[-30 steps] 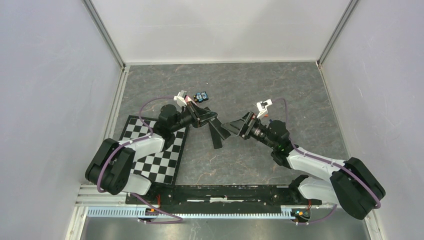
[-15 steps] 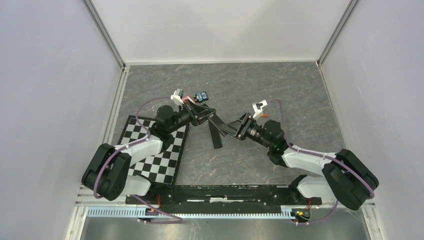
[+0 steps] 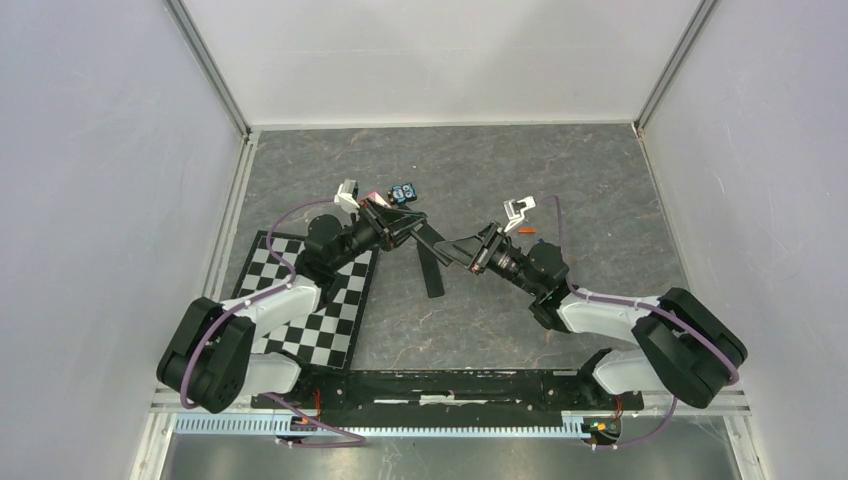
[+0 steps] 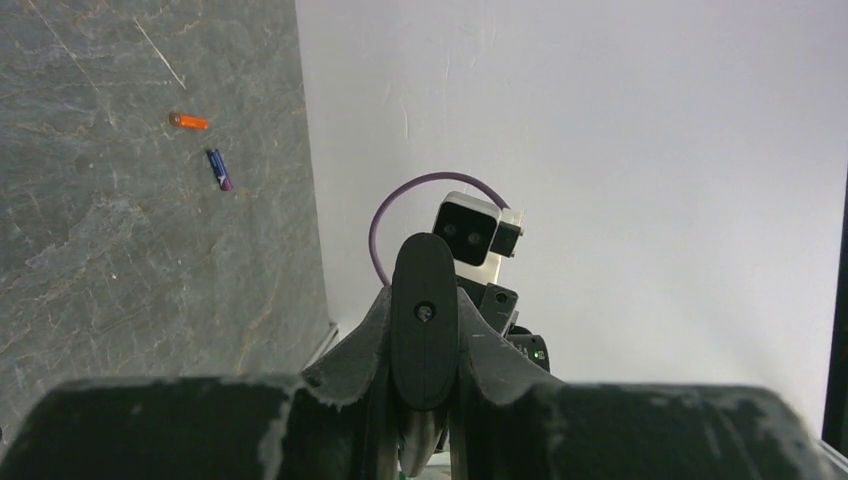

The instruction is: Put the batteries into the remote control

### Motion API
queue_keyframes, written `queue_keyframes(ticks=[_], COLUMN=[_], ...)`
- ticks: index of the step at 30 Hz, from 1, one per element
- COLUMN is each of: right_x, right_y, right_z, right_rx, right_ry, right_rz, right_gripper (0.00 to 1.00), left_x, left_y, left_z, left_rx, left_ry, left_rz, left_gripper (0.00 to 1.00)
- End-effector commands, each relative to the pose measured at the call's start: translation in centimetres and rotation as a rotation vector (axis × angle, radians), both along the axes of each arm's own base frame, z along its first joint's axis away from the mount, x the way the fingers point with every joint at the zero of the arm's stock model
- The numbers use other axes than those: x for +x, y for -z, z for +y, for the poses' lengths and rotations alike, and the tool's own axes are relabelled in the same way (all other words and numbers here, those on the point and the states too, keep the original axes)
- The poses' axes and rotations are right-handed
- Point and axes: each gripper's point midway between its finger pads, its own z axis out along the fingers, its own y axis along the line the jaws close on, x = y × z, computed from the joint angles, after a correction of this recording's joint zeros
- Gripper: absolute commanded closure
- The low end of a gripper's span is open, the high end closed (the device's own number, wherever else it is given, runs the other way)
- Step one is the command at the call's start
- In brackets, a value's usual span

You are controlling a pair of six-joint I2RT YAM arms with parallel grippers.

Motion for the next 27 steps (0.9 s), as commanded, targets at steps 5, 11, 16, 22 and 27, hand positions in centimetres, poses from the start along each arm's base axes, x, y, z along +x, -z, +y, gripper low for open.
queue_keyframes(ticks=[5, 11, 16, 22, 27], right_x=[2.2, 2.7, 3.2, 1.7, -0.8], right_y=[2.2, 2.1, 1.5, -0.1, -2.8], right_z=[1.6, 2.3, 2.1, 0.7, 0.5], right_rx=[-0.091, -0.092, -0.166, -0.281, -0.332], right_ry=[0.025, 0.014, -0.013, -0.134, -0.249], right_rz=[0.004, -0.004, -0.101, -0.352, -0.575], right_gripper=[0.69, 0.74, 0.77, 0.27, 0.07], left_x=[-2.9, -4.1, -4.5, -3.8, -4.5], left_y=[-7.9, -7.7, -7.4, -5.7, -5.4], left_z=[-0.9, -1.4, -1.2, -0.1, -0.5], left_rx=[-0.194, -0.156, -0.058, 0.124, 0.178], left_ry=[0.105, 0.152, 0.168, 0.169, 0.250], left_rz=[-0.163, -0.186, -0.274, -0.387, -0.465], left_gripper=[0.98, 0.98, 0.98, 0.98, 0.98])
